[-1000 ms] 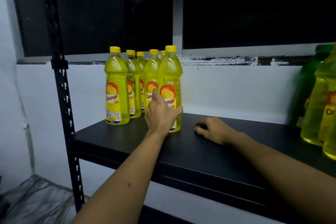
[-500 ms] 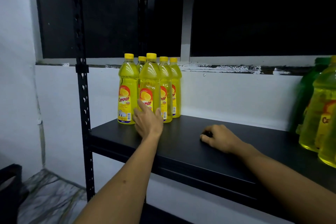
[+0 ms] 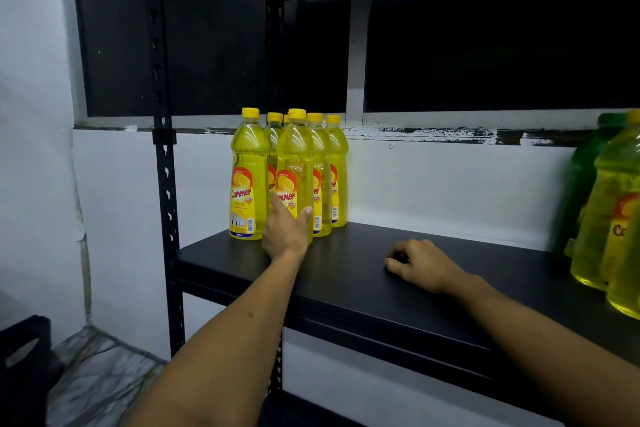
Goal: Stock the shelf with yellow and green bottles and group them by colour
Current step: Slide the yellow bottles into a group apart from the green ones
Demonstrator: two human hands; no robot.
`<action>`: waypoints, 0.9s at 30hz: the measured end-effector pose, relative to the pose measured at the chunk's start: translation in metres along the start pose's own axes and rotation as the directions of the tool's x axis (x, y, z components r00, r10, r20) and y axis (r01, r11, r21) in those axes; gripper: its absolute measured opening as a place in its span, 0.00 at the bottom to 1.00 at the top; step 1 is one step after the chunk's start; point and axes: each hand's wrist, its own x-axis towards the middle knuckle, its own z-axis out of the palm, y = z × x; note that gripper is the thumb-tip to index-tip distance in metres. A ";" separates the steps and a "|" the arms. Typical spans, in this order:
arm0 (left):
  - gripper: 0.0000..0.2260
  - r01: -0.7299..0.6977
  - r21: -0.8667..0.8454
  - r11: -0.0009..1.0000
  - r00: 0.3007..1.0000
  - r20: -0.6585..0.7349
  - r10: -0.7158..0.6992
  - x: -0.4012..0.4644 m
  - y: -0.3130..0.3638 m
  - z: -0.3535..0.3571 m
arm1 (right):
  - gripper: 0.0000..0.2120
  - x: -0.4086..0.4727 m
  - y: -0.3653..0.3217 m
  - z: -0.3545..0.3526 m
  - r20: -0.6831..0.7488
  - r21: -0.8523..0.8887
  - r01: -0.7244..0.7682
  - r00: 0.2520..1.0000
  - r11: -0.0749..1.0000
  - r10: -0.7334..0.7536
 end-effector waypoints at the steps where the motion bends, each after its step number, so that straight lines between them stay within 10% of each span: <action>1: 0.35 0.008 0.011 1.000 1.000 0.001 -0.008 0.000 0.000 0.000 | 0.13 0.000 0.000 0.000 0.002 0.000 0.001 1.000 1.000 -0.001; 20: 0.38 0.023 0.057 0.998 0.999 0.031 -0.025 -0.007 0.002 0.001 | 0.14 -0.002 -0.002 0.000 -0.015 -0.007 -0.004 1.000 1.000 0.004; 27: 0.35 -0.147 0.350 0.925 0.983 0.154 0.098 -0.040 0.007 -0.007 | 0.20 -0.028 -0.005 -0.005 -0.075 0.002 -0.049 0.996 0.999 0.049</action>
